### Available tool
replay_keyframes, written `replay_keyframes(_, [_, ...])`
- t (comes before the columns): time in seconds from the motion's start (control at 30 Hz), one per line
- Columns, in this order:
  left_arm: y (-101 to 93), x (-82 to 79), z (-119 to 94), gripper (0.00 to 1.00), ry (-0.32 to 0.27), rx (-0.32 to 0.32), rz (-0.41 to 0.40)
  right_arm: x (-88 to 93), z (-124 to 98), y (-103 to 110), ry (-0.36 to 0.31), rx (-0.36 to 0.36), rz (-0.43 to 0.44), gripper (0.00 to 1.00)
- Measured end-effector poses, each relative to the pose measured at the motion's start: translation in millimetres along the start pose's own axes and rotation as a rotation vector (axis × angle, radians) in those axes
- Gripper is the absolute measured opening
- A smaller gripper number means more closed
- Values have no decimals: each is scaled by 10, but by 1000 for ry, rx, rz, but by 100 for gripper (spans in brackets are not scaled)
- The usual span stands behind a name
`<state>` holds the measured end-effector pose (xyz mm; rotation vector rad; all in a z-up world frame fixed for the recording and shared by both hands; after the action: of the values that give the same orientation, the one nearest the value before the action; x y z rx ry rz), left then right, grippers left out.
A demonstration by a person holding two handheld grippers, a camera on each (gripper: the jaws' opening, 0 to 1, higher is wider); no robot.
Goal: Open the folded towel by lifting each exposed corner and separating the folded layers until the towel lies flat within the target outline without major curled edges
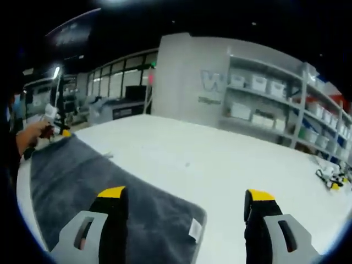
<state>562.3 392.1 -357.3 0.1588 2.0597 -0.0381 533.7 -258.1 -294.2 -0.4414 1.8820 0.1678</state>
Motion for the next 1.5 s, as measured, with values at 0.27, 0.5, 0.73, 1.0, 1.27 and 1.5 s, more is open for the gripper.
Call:
replay_keyframes(0.27, [86,-13,41,61,-19,-72,0,189,270,-46,30,-2,44,76])
replay_keyframes(0.5, [70,86,147,55,13,-63,-43,271,422,-105,44,0,96,68])
replay_keyframes(0.73, [258,168,254,47,22,-72,-142,457,545,-109,99,-22,116,61])
replay_keyframes(1.0, [405,201,258,42,11,-116,-150,543,561,-165,83,-25,252,48])
replay_keyframes(1.27, [230,262,208,38,13,-121,-128,723,608,-183,172,67,164,45])
replay_keyframes(1.5, [106,300,121,30,8,-96,-111,829,630,-185,213,108,119,31])
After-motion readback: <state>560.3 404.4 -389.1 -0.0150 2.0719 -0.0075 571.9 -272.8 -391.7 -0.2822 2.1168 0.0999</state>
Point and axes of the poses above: the point that each gripper's makers call its tool centre point, and the gripper's own axes: z roughly forward along the fingers, y roughly to its left, x roughly out of its underside, the point moved 4 cm from there along -z, roughly backward along the fingers
